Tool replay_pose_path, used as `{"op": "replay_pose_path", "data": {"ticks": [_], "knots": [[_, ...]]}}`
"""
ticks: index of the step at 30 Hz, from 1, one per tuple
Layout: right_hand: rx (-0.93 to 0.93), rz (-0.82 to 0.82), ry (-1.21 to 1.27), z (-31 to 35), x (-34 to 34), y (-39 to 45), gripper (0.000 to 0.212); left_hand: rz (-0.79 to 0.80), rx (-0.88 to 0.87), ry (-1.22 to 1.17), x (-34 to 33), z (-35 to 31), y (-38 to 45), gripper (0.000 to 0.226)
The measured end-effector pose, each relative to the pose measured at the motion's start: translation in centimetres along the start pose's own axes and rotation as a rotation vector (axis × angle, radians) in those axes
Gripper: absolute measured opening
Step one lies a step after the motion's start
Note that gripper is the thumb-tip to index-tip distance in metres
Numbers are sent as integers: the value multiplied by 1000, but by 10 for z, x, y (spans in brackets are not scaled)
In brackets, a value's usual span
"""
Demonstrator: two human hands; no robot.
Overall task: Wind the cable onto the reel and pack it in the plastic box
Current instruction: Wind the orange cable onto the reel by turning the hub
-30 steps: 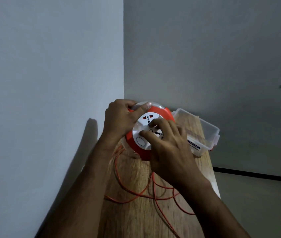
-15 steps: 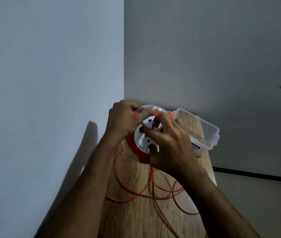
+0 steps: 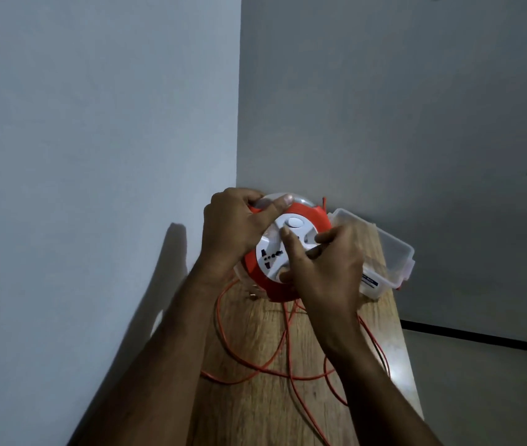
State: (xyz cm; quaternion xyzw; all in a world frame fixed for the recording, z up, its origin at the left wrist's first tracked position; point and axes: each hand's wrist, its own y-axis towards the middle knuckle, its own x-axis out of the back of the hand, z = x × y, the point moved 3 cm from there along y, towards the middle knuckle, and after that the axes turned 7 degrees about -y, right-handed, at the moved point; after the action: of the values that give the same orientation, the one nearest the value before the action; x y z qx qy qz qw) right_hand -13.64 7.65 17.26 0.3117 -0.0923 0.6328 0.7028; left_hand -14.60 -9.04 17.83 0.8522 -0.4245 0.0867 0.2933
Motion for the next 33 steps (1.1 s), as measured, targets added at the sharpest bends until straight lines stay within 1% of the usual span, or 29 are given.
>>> {"op": "replay_pose_path", "data": {"ticks": [2, 3, 4, 5, 6, 8, 10, 11, 12, 14, 17, 19, 21, 22, 25, 27, 29, 30, 31, 33], "knots": [[354, -112, -181, 10, 11, -10, 33, 1, 39, -35, 3, 3, 2, 36], [535, -129, -264, 12, 14, -17, 28, 4, 48, -55, 5, 5, 2, 35], [656, -97, -341, 14, 16, -21, 22, 10, 51, -71, 5, 6, 3, 37], [711, -46, -415, 15, 16, -23, 20, 15, 52, -81, 5, 7, 3, 40], [716, -2, -494, 14, 15, -24, 27, 18, 51, -85, 5, 6, 3, 42], [659, 73, -601, 12, 13, -22, 48, 21, 45, -78, 4, 5, 2, 40], [650, 100, -642, 13, 10, -23, 62, 26, 38, -69, 3, 5, 2, 40], [655, 113, -663, 13, 8, -22, 69, 32, 33, -70, 2, 5, 1, 45], [664, 126, -687, 12, 6, -21, 74, 38, 27, -74, 2, 4, 1, 50], [691, 140, -709, 11, 3, -18, 78, 43, 11, -69, 1, 3, 1, 59], [712, 101, -616, 9, 4, -13, 73, 34, -5, -53, -1, 3, 1, 61], [656, 82, -520, 8, 5, -8, 66, 19, -19, -44, -3, 4, 0, 60], [520, 56, -400, 7, 6, -3, 61, -4, -19, -55, -3, 5, -1, 57], [440, 26, -340, 8, 5, -1, 62, -15, -15, -70, -3, 5, -1, 57], [229, -89, -201, 12, 0, -1, 64, -24, -21, -74, -5, 2, -1, 64], [81, -55, -62, 11, -7, -2, 53, -15, -26, -54, -6, 1, -2, 66], [-1, 15, 4, 9, -11, -4, 36, -18, -33, -50, -6, 0, -2, 65], [19, 29, -6, 11, -10, -5, 28, -19, -31, -60, -5, 0, -2, 66], [94, 17, -32, 15, -7, -8, 21, -22, -22, -70, -4, 0, -2, 66], [377, -78, -130, 25, 6, -14, 15, -25, 1, -83, -1, 2, 0, 59]]}}
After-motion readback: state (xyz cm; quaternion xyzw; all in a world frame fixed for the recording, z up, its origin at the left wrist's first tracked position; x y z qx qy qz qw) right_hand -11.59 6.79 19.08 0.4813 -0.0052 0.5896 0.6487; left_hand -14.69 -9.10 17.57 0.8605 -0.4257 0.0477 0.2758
